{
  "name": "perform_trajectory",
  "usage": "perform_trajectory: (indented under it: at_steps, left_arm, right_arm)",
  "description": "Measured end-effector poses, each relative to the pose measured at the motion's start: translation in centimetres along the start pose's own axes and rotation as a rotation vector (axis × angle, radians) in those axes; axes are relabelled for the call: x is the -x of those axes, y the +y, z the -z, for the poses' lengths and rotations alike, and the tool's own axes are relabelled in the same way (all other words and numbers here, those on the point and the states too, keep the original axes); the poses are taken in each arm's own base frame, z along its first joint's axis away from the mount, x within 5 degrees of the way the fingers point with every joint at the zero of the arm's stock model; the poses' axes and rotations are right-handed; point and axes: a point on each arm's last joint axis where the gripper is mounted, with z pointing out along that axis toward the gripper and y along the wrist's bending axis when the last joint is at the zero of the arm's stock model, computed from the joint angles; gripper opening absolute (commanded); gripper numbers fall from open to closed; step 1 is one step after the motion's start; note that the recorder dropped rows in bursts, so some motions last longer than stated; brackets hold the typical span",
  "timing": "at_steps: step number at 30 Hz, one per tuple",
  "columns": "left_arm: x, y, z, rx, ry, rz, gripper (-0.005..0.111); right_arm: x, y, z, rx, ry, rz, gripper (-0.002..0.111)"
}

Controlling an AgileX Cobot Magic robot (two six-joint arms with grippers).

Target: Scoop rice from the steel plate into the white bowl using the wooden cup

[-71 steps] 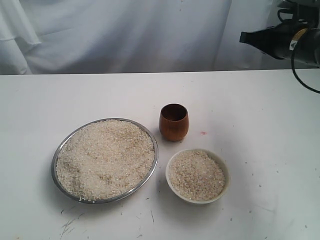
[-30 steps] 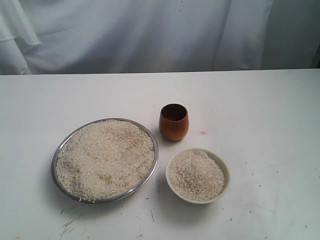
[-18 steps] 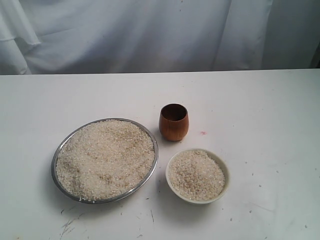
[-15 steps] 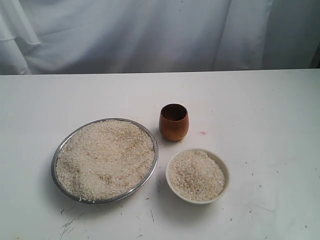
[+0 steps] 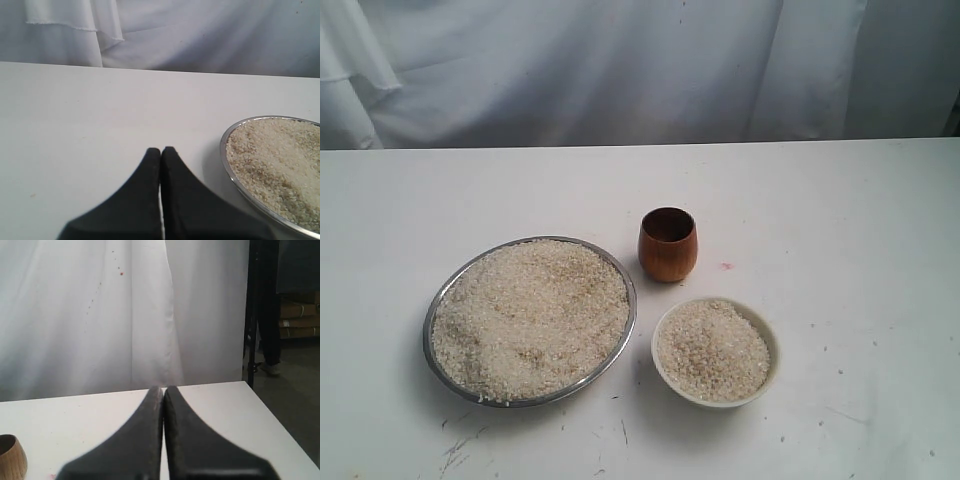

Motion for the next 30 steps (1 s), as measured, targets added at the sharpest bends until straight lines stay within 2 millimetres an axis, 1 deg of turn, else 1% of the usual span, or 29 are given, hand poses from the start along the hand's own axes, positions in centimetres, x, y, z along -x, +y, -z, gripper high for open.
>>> perform_trajectory:
  at_steps: [1,5,7,10,12,14,22,27,30]
  left_arm:
    - [0.0,0.0,0.0,0.0,0.0,0.0,0.0]
    - [0.0,0.0,0.0,0.0,0.0,0.0,0.0]
    - [0.0,0.0,0.0,0.0,0.0,0.0,0.0]
    - [0.0,0.0,0.0,0.0,0.0,0.0,0.0]
    - [0.0,0.0,0.0,0.0,0.0,0.0,0.0]
    - [0.0,0.0,0.0,0.0,0.0,0.0,0.0]
    - [0.0,0.0,0.0,0.0,0.0,0.0,0.0]
    - [0.0,0.0,0.0,0.0,0.0,0.0,0.0]
    - [0.0,0.0,0.0,0.0,0.0,0.0,0.0]
  right_arm:
    - [-0.9,0.0,0.4,0.001,-0.012,-0.002,0.0]
    - [-2.6,-0.1,1.1,0.0,-0.022,-0.009,0.0]
    - [-3.3,-0.1,1.1,-0.002,-0.002,-0.009,0.0]
    - [-5.4,-0.2,0.8,-0.002,0.058,-0.028,0.0]
    - [-6.2,-0.2,0.7,-0.001,0.084,-0.043,0.0]
    - [-6.7,-0.2,0.6,0.0,0.099,-0.053,0.0]
    - [-7.1,-0.2,0.6,-0.001,0.128,-0.033,0.0]
    - [-7.9,-0.3,0.8,-0.01,0.22,0.005,0.0]
    - [-8.1,-0.2,0.8,0.009,0.238,0.019,0.0]
